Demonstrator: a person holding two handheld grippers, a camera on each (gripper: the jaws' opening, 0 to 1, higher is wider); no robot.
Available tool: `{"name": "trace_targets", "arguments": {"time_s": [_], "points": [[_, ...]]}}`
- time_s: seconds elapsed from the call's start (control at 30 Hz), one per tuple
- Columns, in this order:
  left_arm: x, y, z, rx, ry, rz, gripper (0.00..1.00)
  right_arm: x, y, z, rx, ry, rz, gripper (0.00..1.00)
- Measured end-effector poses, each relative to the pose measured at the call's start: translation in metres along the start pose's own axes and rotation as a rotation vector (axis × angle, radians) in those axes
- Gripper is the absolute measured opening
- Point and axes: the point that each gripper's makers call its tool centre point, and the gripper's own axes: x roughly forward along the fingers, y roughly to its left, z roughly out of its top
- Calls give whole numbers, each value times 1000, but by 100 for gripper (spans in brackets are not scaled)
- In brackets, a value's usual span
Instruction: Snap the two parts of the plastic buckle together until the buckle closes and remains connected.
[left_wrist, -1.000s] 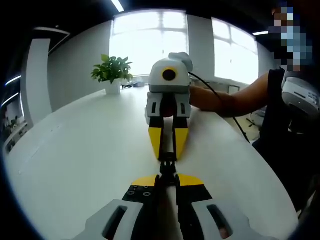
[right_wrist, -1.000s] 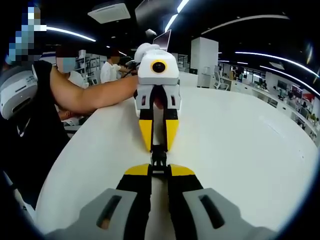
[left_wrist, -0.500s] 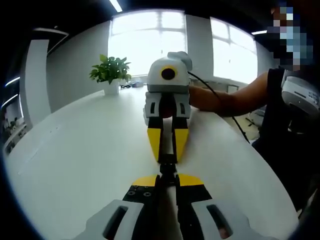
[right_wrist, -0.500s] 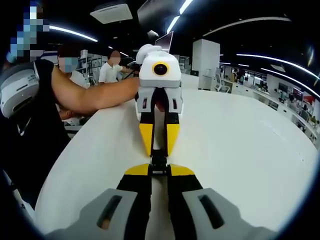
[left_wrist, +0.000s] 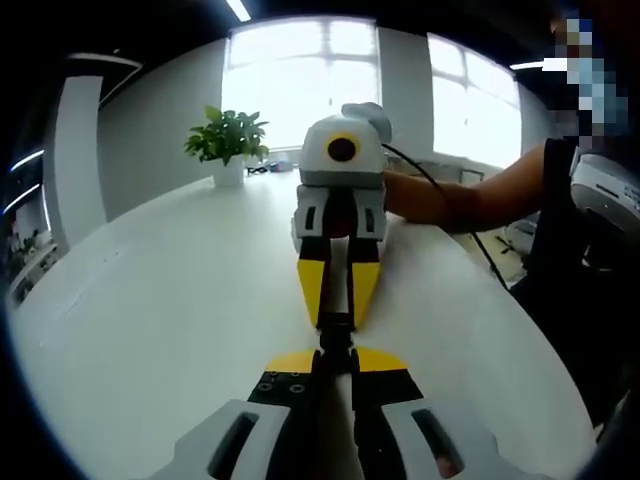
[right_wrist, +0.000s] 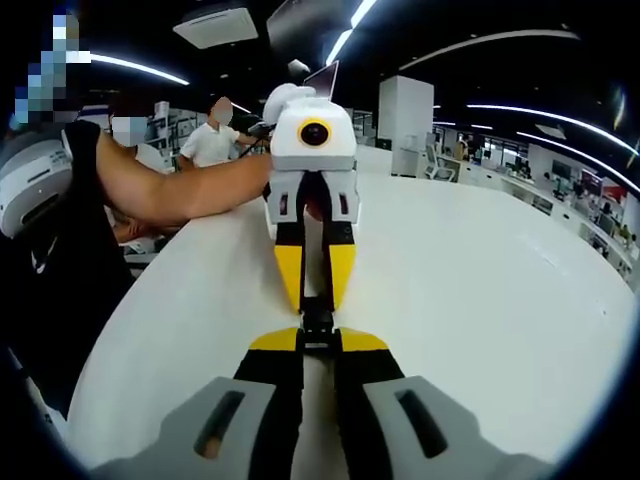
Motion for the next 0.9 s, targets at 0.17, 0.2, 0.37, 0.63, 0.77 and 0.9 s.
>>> {"name": "trace_targets", "arguments": {"time_s": [0.17, 0.2, 0.37, 0.63, 0.77, 0.9], "points": [[0, 1, 0, -5, -4, -3, 8, 1, -1, 0, 0, -2, -1, 8], [0, 1, 0, -3, -4, -4, 8, 1, -1, 0, -1, -2, -1, 8], [0, 0, 0, 8, 7, -2, 8, 1, -1, 1, -10, -4, -1, 8], [4, -6, 0, 18, 4, -41, 8, 1, 5, 7, -19, -19, 34, 7], [3, -9, 1, 18, 2, -37, 8, 2, 3, 8, -19, -15, 33, 8], [4, -4, 2, 7, -2, -20, 9, 2, 2, 7, -9, -16, 24, 8]]}}
